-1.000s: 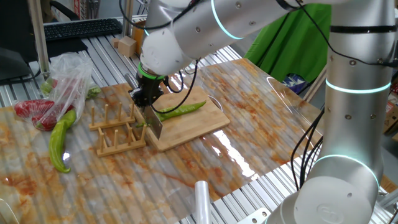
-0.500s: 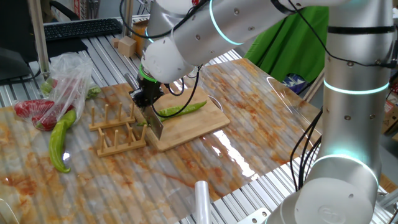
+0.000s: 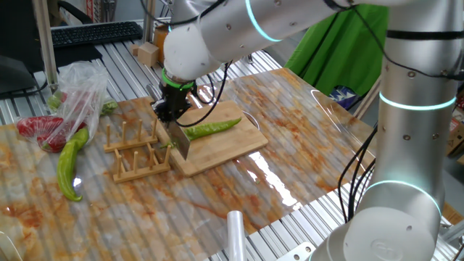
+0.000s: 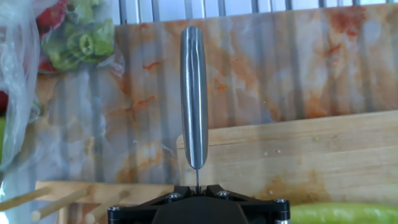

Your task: Chop the chili peppers

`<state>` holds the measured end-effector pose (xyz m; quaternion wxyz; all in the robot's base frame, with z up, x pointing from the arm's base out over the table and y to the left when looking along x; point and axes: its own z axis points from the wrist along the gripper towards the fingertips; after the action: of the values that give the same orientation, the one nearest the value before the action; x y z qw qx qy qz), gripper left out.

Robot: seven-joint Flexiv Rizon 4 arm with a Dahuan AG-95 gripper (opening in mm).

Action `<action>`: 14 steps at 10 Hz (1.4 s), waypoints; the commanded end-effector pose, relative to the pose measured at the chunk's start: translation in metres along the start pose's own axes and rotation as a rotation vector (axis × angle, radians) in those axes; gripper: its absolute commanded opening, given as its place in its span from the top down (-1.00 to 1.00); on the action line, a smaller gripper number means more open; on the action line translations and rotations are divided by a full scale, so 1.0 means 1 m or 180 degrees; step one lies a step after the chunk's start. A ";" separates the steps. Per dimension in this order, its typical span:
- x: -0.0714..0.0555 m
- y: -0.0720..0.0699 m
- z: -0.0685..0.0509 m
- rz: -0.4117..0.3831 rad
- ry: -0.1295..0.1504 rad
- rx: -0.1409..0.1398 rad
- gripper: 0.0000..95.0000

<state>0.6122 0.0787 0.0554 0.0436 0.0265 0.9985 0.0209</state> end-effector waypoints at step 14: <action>-0.032 -0.007 -0.052 0.0102 0.0095 -0.0249 1.00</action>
<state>0.6385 0.0676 0.1084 0.0309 0.0434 0.9965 0.0645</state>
